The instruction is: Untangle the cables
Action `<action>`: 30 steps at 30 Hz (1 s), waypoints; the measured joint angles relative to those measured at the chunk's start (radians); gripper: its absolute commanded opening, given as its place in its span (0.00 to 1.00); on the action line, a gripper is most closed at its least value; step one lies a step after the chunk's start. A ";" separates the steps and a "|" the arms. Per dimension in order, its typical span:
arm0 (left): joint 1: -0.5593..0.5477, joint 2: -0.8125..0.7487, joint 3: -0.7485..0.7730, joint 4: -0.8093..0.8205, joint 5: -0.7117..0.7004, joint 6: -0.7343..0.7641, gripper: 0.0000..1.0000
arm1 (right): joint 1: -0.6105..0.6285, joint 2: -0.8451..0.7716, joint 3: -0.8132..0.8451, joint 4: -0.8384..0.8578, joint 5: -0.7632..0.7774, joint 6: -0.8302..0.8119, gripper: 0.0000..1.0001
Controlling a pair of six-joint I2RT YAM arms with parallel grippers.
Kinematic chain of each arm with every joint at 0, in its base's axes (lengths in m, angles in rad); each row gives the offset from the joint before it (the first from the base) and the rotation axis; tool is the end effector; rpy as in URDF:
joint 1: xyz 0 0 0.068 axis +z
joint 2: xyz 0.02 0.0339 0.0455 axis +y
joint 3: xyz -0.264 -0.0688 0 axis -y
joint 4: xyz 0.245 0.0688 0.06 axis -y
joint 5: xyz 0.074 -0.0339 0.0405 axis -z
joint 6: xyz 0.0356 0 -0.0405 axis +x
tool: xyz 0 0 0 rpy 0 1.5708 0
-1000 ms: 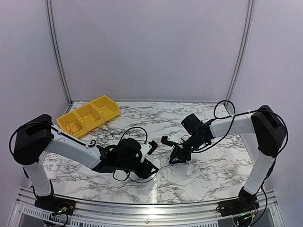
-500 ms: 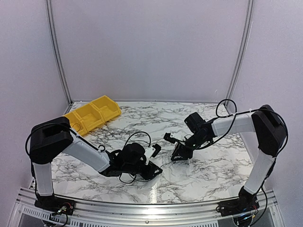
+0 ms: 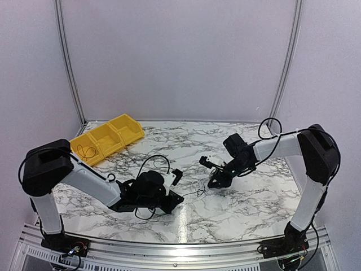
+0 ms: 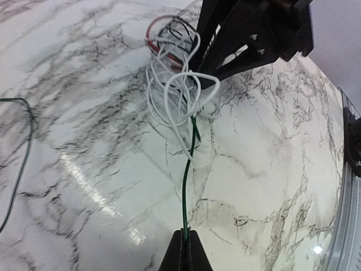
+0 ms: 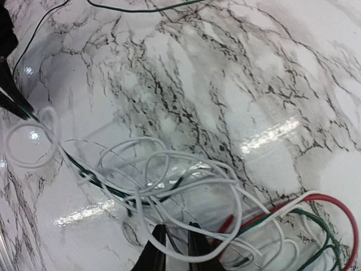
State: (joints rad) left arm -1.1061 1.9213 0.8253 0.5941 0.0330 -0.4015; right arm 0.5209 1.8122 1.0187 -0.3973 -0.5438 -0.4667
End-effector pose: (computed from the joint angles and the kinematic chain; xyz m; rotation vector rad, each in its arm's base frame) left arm 0.1657 -0.3332 0.1183 0.7851 2.0728 -0.9246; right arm 0.2827 0.1834 0.1403 -1.3972 2.2924 0.7611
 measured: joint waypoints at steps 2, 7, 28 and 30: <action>0.000 -0.096 -0.063 -0.004 -0.045 0.004 0.00 | -0.018 0.000 0.000 0.005 0.012 0.006 0.12; 0.000 -0.373 -0.182 -0.002 -0.181 0.024 0.00 | -0.043 0.003 0.000 0.013 0.035 0.018 0.00; 0.000 -0.850 0.006 -0.342 -0.481 0.259 0.00 | -0.050 0.045 0.032 0.037 0.082 0.022 0.05; 0.000 -0.816 0.005 -0.355 -0.460 0.259 0.00 | -0.051 0.034 0.031 0.029 0.082 0.013 0.17</action>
State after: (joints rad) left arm -1.1061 1.1049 0.8303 0.2394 -0.4267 -0.1429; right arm 0.4698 1.8462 1.0496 -0.3683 -0.4622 -0.4538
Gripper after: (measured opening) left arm 0.015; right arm 0.029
